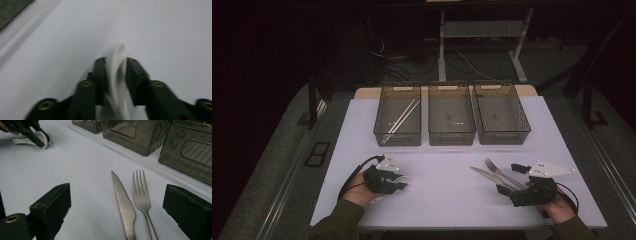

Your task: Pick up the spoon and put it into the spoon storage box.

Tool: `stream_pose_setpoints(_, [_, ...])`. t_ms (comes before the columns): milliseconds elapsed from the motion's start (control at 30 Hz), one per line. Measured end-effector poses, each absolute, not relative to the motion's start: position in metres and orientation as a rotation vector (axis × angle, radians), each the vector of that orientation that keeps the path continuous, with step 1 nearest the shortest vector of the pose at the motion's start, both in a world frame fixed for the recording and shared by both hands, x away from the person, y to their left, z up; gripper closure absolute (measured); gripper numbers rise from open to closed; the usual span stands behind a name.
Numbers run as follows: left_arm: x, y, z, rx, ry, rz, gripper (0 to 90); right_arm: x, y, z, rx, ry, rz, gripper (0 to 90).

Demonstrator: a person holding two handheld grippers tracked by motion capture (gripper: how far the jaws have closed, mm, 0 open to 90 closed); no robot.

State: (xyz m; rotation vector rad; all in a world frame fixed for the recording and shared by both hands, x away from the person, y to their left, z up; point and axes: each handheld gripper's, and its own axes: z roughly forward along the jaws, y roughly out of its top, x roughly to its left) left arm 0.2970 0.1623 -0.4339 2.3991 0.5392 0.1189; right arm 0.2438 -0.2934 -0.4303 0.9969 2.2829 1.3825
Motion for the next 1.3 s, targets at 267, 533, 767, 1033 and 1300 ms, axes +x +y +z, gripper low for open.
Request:
stream_pose_setpoints(267, [0.295, 0.157, -0.431, 2.442, 0.526, 0.149, 78.4, 0.244, -0.294, -0.430, 0.996, 2.282, 1.384, 8.0])
stream_pose_setpoints(533, [0.293, 0.154, -0.429, 2.455, 0.527, 0.176, 78.9, 0.244, -0.294, -0.430, 0.993, 2.280, 1.387, 8.0])
stream_pose_setpoints(767, [0.291, 0.152, -0.422, 2.422, 0.555, 0.234, 79.0, 0.243, -0.294, -0.430, 0.994, 2.277, 1.390, 8.0])
stream_pose_setpoints(1033, [0.287, 0.148, -0.406, 2.362, 0.534, 0.317, 79.0, 0.244, -0.294, -0.430, 0.998, 2.282, 1.384, 8.0])
stream_pose_setpoints(1300, [0.288, 0.144, -0.393, 2.294, 0.512, 0.376, 79.1, 0.245, -0.293, -0.430, 0.992, 2.281, 1.383, 8.0])
